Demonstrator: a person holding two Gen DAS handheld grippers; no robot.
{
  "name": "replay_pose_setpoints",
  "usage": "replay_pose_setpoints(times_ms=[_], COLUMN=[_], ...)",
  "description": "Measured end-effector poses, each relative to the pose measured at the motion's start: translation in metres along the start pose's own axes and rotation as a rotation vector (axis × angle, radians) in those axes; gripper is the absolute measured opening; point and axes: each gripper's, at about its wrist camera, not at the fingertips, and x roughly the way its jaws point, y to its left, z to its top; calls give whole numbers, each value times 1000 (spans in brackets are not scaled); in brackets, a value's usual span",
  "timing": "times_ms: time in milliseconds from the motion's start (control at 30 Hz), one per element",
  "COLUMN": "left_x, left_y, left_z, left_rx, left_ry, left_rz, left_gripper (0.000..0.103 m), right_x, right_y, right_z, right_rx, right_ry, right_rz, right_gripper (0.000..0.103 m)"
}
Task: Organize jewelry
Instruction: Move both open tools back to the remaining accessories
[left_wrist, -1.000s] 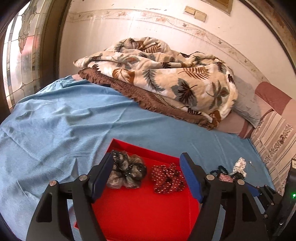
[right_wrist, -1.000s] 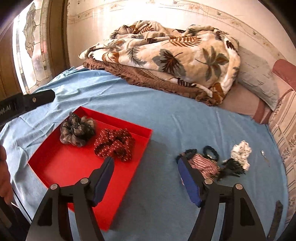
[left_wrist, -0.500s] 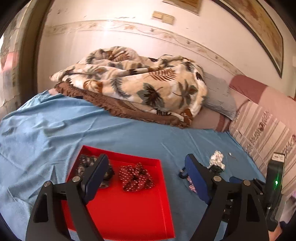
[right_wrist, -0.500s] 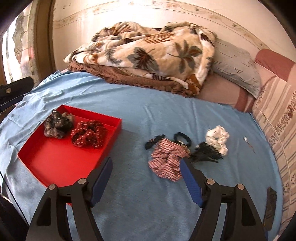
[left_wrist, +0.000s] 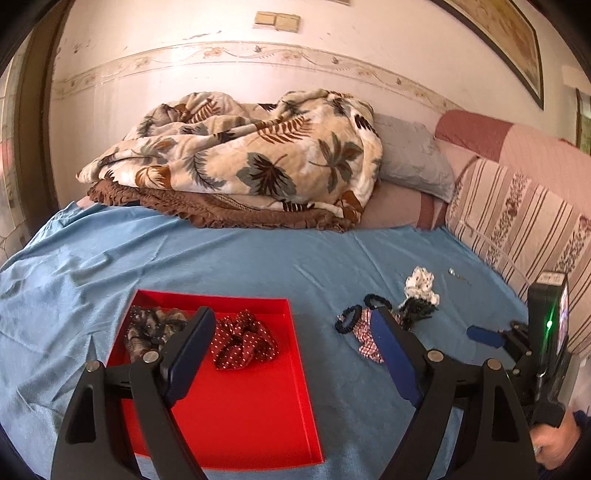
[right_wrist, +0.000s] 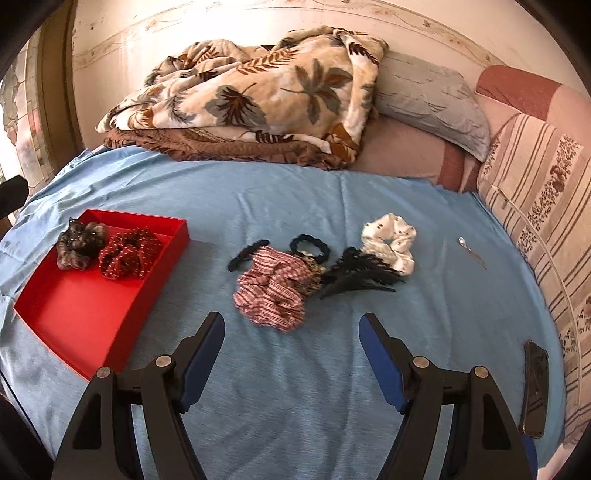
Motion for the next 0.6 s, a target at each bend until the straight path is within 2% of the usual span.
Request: replay_pose_setpoints(times_ms=[167,300,500,600], left_x=[18,28,47,64], left_y=[-14,-22,-43,-59], left_z=[-13,-21,-20,-15], left_rx=[58,67,67,41], left_ry=[55,100,177,217], left_rz=[41,89,85,45], left_gripper=[85,85,85,85], right_x=[4,9,28,48], right_y=[-23,-57,-124,-156], right_z=[-6,-8,-4,0], right_rx=[24,65,174,253], right_ry=[-8,-23,-45,-35], right_rz=[-4,-22,-33,-9], right_gripper=[79,80,81,81])
